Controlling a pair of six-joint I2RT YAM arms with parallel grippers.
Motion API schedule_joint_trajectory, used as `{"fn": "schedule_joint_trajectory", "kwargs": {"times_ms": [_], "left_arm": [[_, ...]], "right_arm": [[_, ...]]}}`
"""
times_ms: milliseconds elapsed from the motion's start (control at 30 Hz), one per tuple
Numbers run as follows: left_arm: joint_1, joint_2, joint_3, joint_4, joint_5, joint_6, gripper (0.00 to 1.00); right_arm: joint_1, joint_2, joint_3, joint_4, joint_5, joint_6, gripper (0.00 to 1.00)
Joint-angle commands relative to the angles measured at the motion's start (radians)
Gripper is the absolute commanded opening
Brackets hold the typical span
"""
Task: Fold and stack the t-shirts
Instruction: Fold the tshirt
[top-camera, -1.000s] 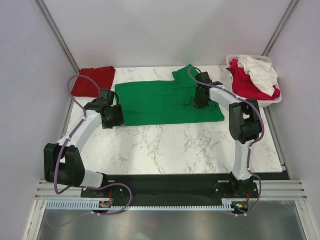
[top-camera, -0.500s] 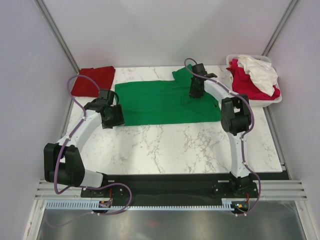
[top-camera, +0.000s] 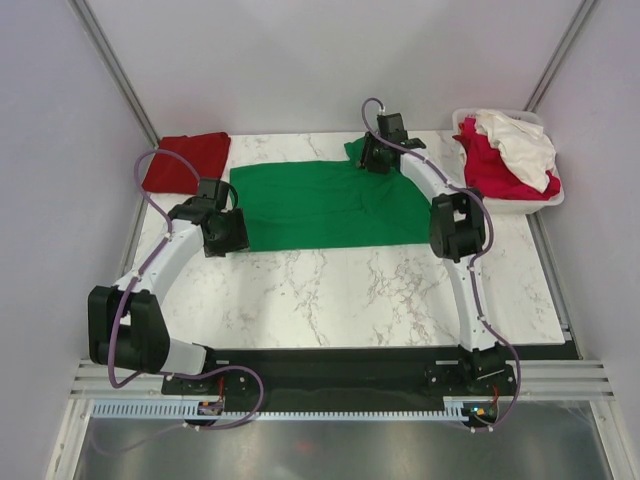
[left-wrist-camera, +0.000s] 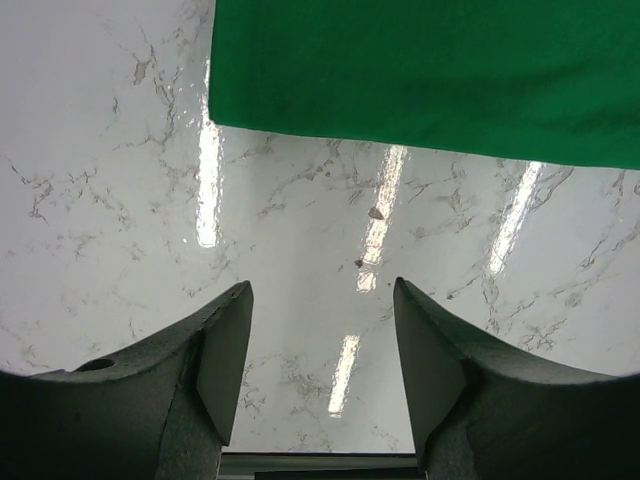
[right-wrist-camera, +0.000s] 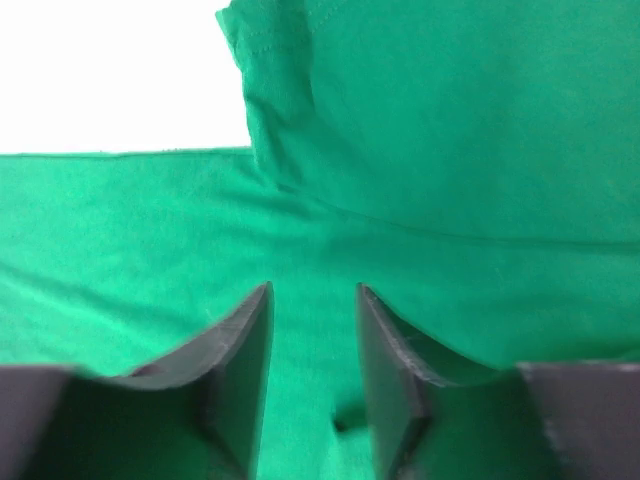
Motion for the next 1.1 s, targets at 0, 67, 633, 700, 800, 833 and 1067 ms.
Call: {"fn": "schedule_joint_trajectory", "kwargs": {"times_ms": [0,67,633,700,800,833,1067], "left_arm": [[-0.003,-0.002,0.010,0.029,-0.008,0.040,0.66],[-0.005,0.006,0.014,0.029,0.006,0.029,0.66],[0.015,0.000,-0.145,0.219,-0.045,-0.345,0.84],[0.014,0.014,-0.162,0.268,-0.083,-0.367,0.84],[0.017,0.046,-0.174,0.312,-0.149,-0.388,0.85],[0.026,0.055,-0.179,0.322,-0.160,-0.396,0.86],[0.109,0.123,-0.228,0.440,-0.118,-0.422,0.88]], "right_arm": [[-0.001,-0.227,-0.138,0.102,0.092,-0.044,0.55],[-0.001,-0.359,-0.226,0.108,0.161,-0.060,0.63],[-0.177,-1.036,-1.319,0.145,0.107,0.104,0.88],[-0.183,-1.036,-1.342,0.145,0.107,0.103,0.89],[-0.217,-1.024,-1.354,0.159,0.105,0.101,0.89],[-0.231,-1.015,-1.359,0.166,0.079,0.107,0.90],[-0.314,-0.926,-1.351,0.255,0.033,0.138,0.88]]}}
